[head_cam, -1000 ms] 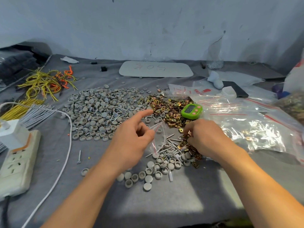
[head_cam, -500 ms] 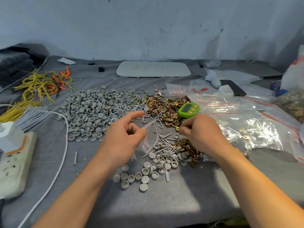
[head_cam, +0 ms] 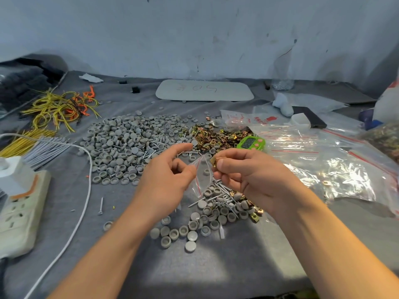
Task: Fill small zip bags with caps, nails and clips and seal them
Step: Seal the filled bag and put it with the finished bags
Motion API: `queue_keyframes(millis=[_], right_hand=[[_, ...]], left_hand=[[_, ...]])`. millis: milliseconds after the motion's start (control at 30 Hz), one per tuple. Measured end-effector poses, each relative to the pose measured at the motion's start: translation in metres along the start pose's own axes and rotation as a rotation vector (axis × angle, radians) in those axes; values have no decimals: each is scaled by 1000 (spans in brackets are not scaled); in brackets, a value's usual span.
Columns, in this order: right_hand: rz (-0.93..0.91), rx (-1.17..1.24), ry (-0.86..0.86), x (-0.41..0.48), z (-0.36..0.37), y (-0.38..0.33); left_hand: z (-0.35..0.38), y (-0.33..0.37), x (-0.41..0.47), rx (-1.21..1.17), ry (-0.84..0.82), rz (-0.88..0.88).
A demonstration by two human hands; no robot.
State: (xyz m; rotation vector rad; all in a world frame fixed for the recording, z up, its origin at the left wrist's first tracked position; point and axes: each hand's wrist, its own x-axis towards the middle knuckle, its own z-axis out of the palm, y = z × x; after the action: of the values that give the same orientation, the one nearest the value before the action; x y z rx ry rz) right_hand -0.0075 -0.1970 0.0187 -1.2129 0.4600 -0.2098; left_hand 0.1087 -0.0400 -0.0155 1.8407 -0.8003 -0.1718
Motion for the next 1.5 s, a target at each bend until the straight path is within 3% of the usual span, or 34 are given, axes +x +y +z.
queue_keyframes(millis=[167,367,467,700,1167,1500], right_hand=[[-26,-130,62,1,12,4],[-205,-621,220,3,24,9],[-305,-748,234,2,26,10],[-344,-562,321,1,21,3],[-351,-782,284,9,25,10],[-321,-633,258,10,13,6]], left_hand=[[1,-2,-2,5,31,-6],[1,-3,0,24,52,4],[1,-4,0,26,55,3],[-2,-5,1,25,78,3],[-2,-3,-1,-19,46,55],[-4,-5,0,-39,66,43]])
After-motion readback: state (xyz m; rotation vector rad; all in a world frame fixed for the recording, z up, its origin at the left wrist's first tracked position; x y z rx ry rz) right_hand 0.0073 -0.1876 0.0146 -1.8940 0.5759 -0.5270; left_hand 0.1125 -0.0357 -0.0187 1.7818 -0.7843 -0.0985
